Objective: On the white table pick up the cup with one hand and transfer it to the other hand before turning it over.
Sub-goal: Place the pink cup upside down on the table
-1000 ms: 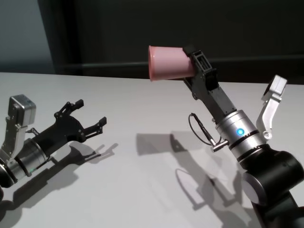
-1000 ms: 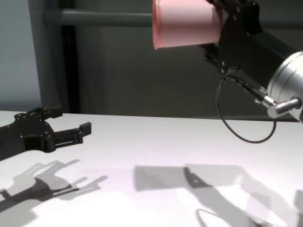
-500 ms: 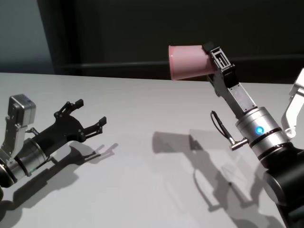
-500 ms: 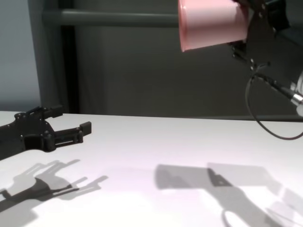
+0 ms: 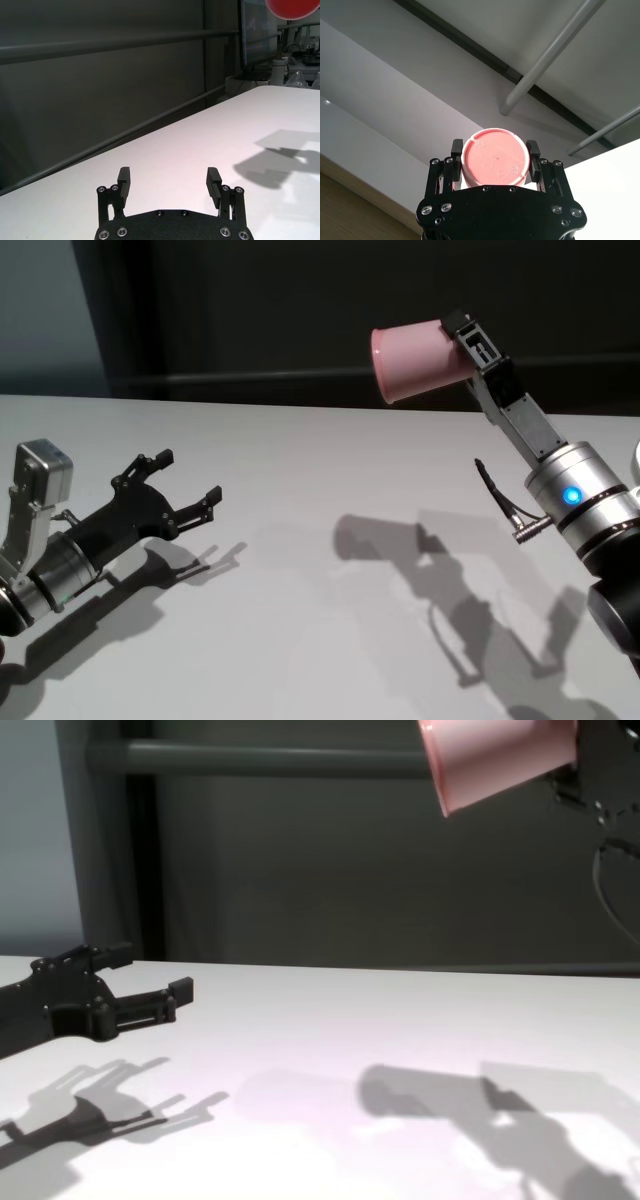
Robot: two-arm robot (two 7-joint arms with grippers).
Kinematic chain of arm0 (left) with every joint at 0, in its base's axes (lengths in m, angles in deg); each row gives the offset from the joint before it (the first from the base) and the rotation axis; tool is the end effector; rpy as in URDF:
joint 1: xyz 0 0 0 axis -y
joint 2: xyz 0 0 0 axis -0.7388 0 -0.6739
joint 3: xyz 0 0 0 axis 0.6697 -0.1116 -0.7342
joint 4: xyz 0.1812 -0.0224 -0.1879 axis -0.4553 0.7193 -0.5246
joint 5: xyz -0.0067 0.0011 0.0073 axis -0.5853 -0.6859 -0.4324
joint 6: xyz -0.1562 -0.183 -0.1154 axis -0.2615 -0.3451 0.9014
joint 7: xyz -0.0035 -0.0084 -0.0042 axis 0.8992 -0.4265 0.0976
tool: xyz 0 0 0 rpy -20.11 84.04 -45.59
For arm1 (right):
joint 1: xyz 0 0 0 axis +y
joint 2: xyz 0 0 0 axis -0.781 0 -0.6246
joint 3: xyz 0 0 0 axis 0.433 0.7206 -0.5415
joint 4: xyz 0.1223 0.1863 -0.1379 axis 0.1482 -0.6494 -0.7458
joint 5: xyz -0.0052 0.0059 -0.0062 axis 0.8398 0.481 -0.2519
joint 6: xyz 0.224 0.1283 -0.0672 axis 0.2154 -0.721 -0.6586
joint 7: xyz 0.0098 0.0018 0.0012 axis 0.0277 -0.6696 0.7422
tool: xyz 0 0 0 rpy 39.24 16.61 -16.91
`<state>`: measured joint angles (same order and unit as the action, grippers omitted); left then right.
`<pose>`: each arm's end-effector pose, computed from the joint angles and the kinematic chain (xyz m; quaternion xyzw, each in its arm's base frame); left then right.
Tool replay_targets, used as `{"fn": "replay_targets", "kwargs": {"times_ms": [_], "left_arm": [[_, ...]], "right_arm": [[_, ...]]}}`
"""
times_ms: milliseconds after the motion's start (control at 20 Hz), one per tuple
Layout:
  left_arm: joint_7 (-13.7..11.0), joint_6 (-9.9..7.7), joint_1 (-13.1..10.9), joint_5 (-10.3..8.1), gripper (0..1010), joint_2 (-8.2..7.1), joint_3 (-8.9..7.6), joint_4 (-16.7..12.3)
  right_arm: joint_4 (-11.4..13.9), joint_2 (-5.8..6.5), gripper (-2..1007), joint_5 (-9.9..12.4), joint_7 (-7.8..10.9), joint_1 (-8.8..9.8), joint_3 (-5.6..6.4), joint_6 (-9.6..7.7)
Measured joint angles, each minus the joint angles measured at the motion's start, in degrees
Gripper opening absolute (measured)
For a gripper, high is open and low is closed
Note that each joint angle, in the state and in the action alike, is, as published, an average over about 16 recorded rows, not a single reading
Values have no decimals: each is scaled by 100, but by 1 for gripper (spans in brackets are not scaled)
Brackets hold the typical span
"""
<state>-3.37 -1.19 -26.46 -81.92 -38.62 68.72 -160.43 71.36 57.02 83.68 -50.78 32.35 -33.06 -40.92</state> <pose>0.3343 0.0972 -0.2849 0.0503 -0.0433 0.4059 0.9115 0.2962 0.0228 -0.1843 0.3509 0.3727 -0.3889 0.7660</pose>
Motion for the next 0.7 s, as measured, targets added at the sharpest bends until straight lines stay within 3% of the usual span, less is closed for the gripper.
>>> {"fn": "replay_targets", "kwargs": {"times_ms": [350,700], "left_arm": [[0,-2,3,0,1003,-1,1,0],[0,-4,4,0,1003,-1,2,0]], "right_arm": [[305,392,735,-465,-608,-242,-252,-168],[464,796,735,-1001,-1182,-694,-732,-603]]}}
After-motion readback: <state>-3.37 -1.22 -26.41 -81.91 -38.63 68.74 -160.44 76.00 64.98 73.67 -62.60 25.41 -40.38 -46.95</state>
